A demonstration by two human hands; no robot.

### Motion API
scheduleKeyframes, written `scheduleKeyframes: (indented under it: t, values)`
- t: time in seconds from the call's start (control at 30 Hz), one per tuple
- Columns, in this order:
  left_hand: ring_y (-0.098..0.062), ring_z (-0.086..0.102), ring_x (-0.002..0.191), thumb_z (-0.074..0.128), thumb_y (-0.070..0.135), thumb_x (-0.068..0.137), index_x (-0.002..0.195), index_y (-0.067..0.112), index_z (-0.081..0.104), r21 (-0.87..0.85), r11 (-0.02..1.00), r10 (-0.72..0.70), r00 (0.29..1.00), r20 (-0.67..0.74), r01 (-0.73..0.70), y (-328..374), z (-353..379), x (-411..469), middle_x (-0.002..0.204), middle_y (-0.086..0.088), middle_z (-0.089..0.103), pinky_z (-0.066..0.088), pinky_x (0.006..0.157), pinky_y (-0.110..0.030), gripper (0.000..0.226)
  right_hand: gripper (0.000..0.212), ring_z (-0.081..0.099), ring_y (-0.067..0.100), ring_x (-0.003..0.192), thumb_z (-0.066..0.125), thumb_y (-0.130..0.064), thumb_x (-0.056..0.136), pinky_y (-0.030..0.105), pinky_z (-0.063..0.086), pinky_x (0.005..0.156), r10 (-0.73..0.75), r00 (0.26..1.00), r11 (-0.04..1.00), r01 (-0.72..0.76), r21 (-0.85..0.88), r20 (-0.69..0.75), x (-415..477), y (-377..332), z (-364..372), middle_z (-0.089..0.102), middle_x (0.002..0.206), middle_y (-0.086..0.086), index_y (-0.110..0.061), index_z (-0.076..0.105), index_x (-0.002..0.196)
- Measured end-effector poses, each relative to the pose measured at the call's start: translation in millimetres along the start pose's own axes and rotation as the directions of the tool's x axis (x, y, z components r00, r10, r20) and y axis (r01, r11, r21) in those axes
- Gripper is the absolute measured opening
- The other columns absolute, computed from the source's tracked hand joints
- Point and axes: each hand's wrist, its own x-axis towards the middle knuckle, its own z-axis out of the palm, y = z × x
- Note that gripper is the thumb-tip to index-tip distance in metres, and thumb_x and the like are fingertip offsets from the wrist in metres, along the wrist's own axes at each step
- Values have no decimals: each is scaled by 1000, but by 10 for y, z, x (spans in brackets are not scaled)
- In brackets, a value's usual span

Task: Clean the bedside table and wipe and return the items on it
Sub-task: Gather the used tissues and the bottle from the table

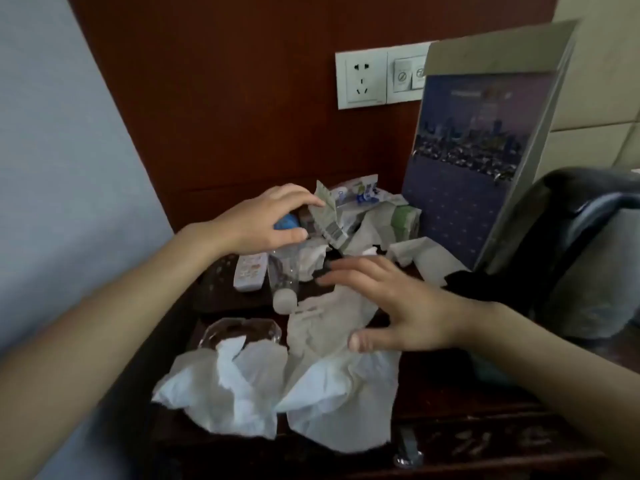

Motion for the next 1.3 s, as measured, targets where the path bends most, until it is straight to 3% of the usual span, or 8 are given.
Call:
scheduleKeyframes:
  t: [0.23, 0.4, 0.67, 0.83, 1.0, 1.13, 1.23, 1.3]
  values:
    - [-27, -10, 143, 53, 63, 78, 139, 57, 12, -18, 996, -77, 967, 242, 83, -233, 305, 837, 157, 6, -10, 11, 112, -53, 74, 93, -1, 7, 137, 75, -50, 68, 38, 16, 109, 29, 929, 989, -80, 124, 369, 292, 11, 286, 0, 150, -16, -56, 12, 136]
    - [-24, -4, 141, 64, 59, 75, 141, 50, 16, 27, 1000, -6, 985, 170, 2, -341, 427, 1060, 153, 3, 7, 15, 110, -56, 82, 49, 46, 11, 106, 74, -23, 76, 29, 43, 89, 63, 961, 984, -105, 145, 270, 409, 124, 390, 50, 116, -2, -25, 56, 121]
    - [-29, 12, 140, 78, 48, 65, 138, 41, 31, -23, 999, -42, 993, 109, 44, -405, 565, 1305, 152, -1, 11, 23, 111, -49, 87, 17, 61, 3, 82, 75, -20, 77, 23, 49, 72, 286, 943, 946, -250, 208, -168, 297, 252, -224, 68, 90, -10, -22, 68, 92]
    - [-24, 54, 101, 77, 29, 73, 106, 12, 62, -16, 1000, -8, 990, -143, 5, -430, 483, 1325, 104, -2, 52, 41, 80, -30, 41, 20, 61, -2, 82, 76, -24, 75, 14, 48, 69, 411, 901, 898, -375, 229, -136, 26, 228, -264, 69, 90, -11, -25, 69, 94]
    - [-2, 50, 65, 75, 20, 75, 77, 14, 61, -199, 980, -59, 931, -361, -15, -288, 110, 919, 70, 10, 56, 36, 58, -17, 15, 19, 56, -5, 88, 76, -22, 75, 7, 44, 68, 421, 876, 902, -377, 211, -233, -67, 134, -205, 66, 87, -15, -26, 68, 92]
    - [-15, 60, 86, 68, 44, 76, 94, 27, 59, -170, 985, -31, 998, -57, 21, -6, 172, 706, 97, 3, 63, 49, 76, -32, 26, 19, 61, -2, 77, 76, -25, 75, 13, 49, 64, 475, 859, 868, -421, 265, -192, -186, 120, -171, 68, 83, -11, -30, 66, 89]
    - [-16, 43, 114, 50, 68, 70, 125, 27, 45, -40, 987, -135, 927, 351, 159, 203, 247, 747, 125, 2, 40, 40, 91, -32, 68, 19, 62, -1, 70, 76, -26, 75, 15, 49, 60, 508, 848, 847, -461, 265, -149, -297, 97, -167, 69, 80, -10, -35, 64, 87]
    - [-23, 31, 127, 45, 69, 70, 137, 23, 30, -168, 952, -183, 917, 355, 255, 314, 244, 911, 138, -3, 24, 33, 98, -34, 83, 19, 62, -3, 70, 76, -27, 74, 13, 47, 59, 521, 843, 837, -475, 270, -134, -353, 74, -175, 68, 79, -11, -35, 63, 86]
